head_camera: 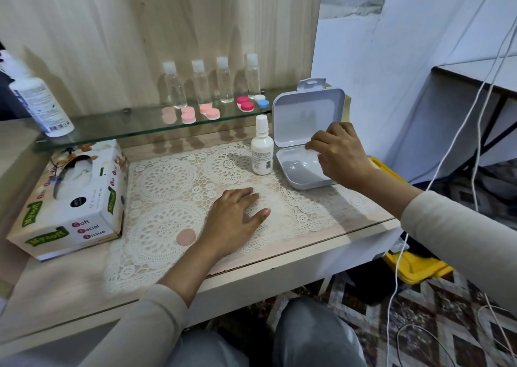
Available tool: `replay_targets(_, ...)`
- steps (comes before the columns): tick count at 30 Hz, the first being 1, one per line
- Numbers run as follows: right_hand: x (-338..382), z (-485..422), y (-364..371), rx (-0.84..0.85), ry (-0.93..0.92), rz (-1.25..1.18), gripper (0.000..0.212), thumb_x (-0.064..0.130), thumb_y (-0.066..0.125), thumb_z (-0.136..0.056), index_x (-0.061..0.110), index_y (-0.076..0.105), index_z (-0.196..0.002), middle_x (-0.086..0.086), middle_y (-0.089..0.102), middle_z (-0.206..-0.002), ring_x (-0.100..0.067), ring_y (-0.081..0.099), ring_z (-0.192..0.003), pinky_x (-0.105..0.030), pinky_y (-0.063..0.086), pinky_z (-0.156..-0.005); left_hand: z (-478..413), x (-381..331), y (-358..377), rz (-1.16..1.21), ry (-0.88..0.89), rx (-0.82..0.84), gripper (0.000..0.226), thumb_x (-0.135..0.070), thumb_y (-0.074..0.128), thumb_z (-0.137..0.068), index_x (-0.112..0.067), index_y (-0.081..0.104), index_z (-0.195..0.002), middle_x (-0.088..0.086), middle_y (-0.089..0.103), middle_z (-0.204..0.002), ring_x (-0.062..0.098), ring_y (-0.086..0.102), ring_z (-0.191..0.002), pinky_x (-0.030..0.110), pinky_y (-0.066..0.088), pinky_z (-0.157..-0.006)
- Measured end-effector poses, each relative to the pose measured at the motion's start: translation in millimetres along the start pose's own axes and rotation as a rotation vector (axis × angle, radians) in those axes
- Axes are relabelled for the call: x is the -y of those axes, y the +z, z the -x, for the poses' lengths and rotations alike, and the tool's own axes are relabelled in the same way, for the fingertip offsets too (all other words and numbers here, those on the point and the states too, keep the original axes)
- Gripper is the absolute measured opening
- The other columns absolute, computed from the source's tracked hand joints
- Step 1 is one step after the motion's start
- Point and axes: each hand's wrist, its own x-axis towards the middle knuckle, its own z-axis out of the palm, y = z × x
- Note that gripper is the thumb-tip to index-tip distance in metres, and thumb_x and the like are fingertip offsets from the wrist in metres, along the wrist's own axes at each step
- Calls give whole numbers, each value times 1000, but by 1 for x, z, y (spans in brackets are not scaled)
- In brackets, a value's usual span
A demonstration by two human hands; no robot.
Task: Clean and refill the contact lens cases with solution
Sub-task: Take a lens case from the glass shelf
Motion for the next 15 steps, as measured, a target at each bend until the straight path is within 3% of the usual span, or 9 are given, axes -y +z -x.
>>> replay_targets(4,2,3,-1,17,29,10,36,-13,73,-52,8,71,-81,-6,68,-76,-30,54,-61,-38,47,-71,0,0,0,-3,2,5,54,-52,42,-90,-24,43,-136,-9,35,-146,11,23,-133,31,17,-111)
replay_targets(9,10,7,-6,67,122,-35,34,6,86,-51,5,70,-82,-9,68,-74,-32,58,-64,-35,39,-73,-3,0,-5,40,-9,42,53,-51,41,-91,-22,45,-135,-8,36,-145,12,25,-133,33,20,-112)
replay_targets(13,35,3,-17,82,259,-231,32,9,84,-59,5,70,-88,-10,69,-79,-33,59,-71,-41,43,-72,1,1,-16,115,-24,45,55,-51,42,-90,-19,46,-134,-5,40,-143,12,29,-131,31,23,-110)
replay_targets(15,52,1,-23,150,369,-414,32,11,78,-69,9,69,-100,-6,69,-89,-28,56,-78,-37,38,-76,9,5,-22,132,-42,17,56,-52,43,-89,-19,46,-134,-5,41,-142,11,30,-131,30,24,-109)
